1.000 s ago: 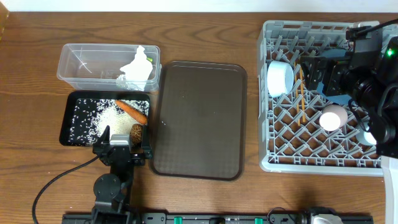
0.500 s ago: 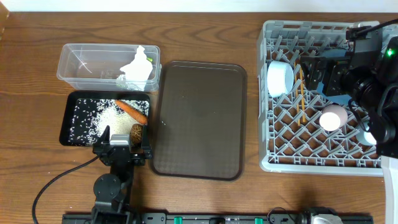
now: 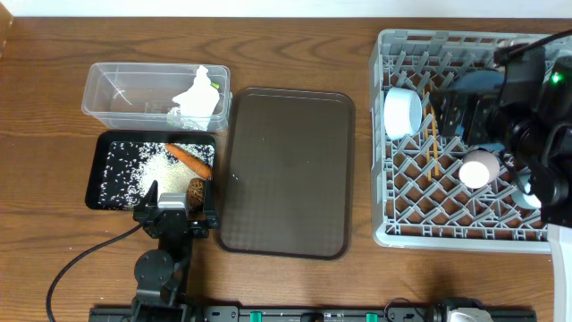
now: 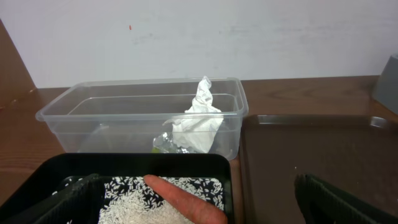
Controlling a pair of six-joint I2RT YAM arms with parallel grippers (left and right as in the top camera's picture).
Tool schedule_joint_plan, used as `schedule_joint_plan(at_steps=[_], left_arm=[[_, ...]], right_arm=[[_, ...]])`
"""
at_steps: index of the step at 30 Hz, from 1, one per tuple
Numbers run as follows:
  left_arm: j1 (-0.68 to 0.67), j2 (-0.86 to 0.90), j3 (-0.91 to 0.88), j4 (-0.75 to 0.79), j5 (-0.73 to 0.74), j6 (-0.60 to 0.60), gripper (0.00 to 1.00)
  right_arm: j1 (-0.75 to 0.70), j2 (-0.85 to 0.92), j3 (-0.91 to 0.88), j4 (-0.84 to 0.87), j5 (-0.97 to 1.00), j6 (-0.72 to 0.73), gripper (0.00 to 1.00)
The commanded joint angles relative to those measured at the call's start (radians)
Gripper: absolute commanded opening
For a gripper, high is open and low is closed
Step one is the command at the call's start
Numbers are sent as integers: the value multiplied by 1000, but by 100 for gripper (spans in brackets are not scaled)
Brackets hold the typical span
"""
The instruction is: Sort waste into correct bins and load items into the dishwasher rack
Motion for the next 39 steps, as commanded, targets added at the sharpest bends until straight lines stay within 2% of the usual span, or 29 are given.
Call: schedule_joint_plan(at_steps=[1, 7, 13, 18, 29, 33, 39], left_arm=[[5, -5, -23, -34, -1, -5, 98], [5, -5, -23, -34, -2, -5, 98], [5, -5, -23, -34, -2, -5, 98], [5, -5, -23, -34, -2, -5, 98], [5, -5, -23, -34, -2, -5, 98], [5, -5, -23, -34, -2, -5, 98], [5, -5, -23, -34, -2, -5, 98]], right_arm=[[6, 0, 1, -55, -32, 25, 99], [27, -47, -16, -57, -35, -47, 99], [44, -158, -131, 43, -34, -175, 99], [44, -312, -364, 226, -36, -194, 99], [44, -728, -1020, 708, -118, -193, 99], [43, -882, -1159, 784, -117, -193, 99], [44, -1099, -1307, 806, -117, -166, 99]])
